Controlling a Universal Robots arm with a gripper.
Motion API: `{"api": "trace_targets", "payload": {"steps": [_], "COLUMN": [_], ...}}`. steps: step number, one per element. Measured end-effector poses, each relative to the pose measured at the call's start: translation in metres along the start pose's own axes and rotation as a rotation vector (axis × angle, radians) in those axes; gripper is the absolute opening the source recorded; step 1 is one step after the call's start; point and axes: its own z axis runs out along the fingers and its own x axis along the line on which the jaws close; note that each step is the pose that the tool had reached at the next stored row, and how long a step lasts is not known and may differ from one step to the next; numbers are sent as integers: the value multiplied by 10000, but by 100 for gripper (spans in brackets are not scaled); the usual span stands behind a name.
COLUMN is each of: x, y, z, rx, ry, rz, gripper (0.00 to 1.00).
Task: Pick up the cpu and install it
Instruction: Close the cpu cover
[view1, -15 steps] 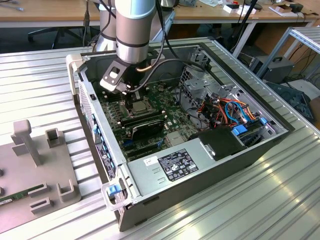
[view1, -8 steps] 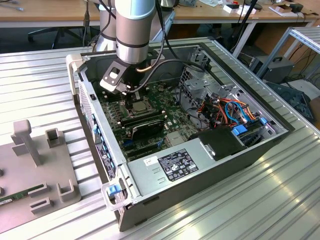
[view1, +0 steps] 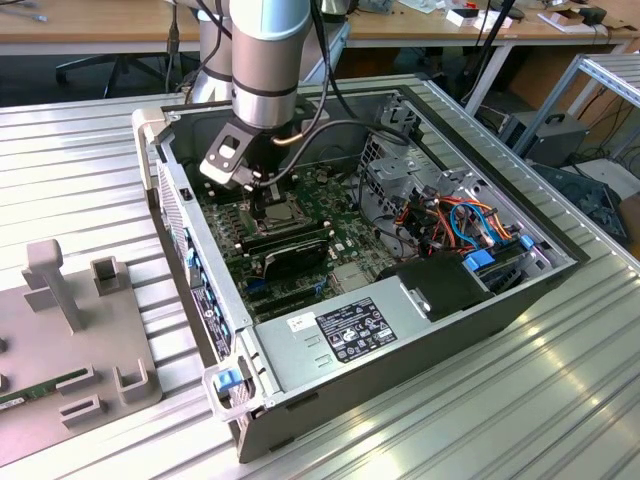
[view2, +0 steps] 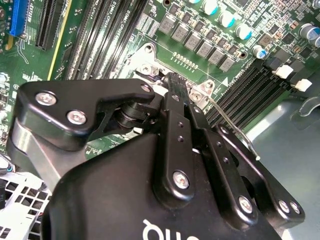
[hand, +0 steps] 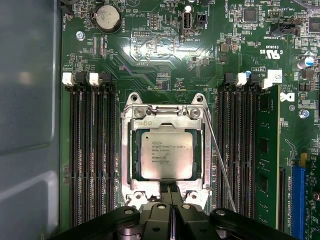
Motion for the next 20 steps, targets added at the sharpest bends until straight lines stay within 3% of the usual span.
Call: {"api": "trace_targets", "payload": {"steps": [13, 20], "x": [1, 2], "y": [-3, -2], "z": [50, 33], "rx": [1, -5], "ry": [-3, 4], "rz": [0, 0], "gripper": [11, 11]}}
